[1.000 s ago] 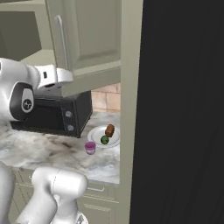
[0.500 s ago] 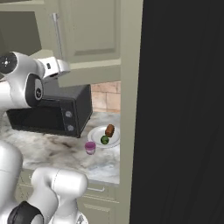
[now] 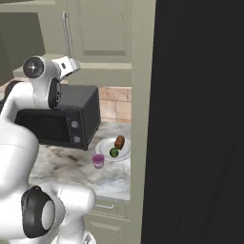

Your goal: Pick the avocado and bread from the counter and place them on the plate. Then pick the jam from the cabinet and place it next to the plate. Lastly close the cabinet door.

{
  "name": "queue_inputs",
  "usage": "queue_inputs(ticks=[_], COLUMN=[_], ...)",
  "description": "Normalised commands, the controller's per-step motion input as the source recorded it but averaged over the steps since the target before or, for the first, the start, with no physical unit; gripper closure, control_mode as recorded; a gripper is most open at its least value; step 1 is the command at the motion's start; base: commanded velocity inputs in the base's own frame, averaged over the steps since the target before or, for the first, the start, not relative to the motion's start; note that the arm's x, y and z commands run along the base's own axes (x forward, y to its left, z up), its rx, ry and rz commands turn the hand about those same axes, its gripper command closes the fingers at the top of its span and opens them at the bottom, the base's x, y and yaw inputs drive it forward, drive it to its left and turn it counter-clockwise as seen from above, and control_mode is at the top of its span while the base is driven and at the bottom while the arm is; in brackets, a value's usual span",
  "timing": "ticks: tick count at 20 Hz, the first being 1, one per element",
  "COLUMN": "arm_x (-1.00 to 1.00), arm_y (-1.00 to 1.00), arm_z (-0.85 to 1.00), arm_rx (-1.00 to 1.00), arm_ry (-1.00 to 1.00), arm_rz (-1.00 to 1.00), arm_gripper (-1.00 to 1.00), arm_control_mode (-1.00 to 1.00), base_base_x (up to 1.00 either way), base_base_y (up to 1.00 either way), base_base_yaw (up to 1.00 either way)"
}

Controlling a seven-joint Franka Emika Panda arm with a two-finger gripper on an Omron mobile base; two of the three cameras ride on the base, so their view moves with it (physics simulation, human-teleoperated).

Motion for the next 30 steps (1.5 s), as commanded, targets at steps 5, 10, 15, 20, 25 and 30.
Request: queue_inputs(ticks=[5,10,15,20,25,30], arm_x=[0.99,0.53,-0.03,-0.79,-1.0,-1.0], arm_y=[0.0,0.13,0.11,0.0,0.0,0.0], arm_z=[-0.28,-0.14,0.63,0.84,0.59,0.48], arm_rx=[0.0,0.0,-0.1,-0.18,-0.2,-0.16], arm_ry=[-0.06,-0.01,0.15,0.24,0.08,0.0], arm_rz=[0.09,0.01,0.0,0.0,0.02,0.04], arm_gripper=[-1.0,-1.0,-1.0,-1.0,-1.0,-1.0], arm_control_mode=[-1.0,-1.0,-1.0,-1.0,-1.0,-1.0], base_base_x=[0.0,0.0,0.0,0.0,0.0,0.0], base_base_y=[0.0,0.0,0.0,0.0,0.0,0.0], base_base_yaw=[0.0,0.0,0.0,0.0,0.0,0.0])
